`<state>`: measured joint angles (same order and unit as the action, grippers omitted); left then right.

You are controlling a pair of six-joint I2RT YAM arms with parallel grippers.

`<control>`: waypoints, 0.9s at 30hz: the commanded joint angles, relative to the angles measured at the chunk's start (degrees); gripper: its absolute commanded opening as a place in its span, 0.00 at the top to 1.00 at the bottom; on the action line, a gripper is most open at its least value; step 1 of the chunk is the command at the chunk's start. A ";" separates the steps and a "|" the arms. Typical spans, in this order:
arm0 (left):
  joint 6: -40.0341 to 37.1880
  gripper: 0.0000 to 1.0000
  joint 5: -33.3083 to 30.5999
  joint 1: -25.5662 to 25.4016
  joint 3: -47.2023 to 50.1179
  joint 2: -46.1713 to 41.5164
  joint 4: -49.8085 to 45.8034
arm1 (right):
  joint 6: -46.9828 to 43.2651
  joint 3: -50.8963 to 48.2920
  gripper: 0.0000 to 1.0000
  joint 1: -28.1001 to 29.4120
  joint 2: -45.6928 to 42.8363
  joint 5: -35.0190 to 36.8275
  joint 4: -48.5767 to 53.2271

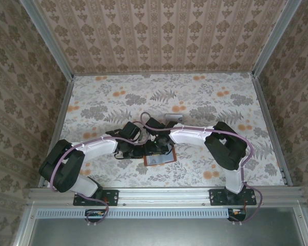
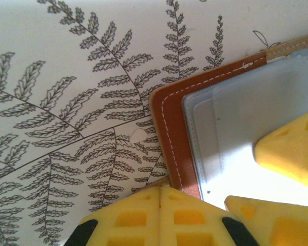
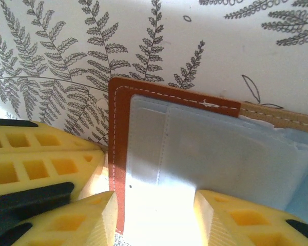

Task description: Take the credit cards out of the card holder

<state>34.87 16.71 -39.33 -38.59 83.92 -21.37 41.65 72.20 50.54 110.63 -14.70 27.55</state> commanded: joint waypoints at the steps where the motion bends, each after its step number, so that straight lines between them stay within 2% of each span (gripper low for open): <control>1: -1.43 0.97 0.25 0.28 1.41 -0.42 -1.84 | -1.39 0.26 0.51 0.69 -0.08 5.81 7.52; 12: -1.50 0.97 0.43 0.42 1.50 -0.45 -1.66 | -2.45 2.84 0.43 1.74 -1.63 12.57 13.68; 27: -1.41 0.97 0.60 0.44 1.41 -0.13 -1.31 | -3.55 2.93 0.45 1.74 -4.55 16.69 18.52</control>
<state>34.65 17.56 -39.29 -38.28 83.92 -20.88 38.96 74.54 52.03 107.98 -0.36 42.50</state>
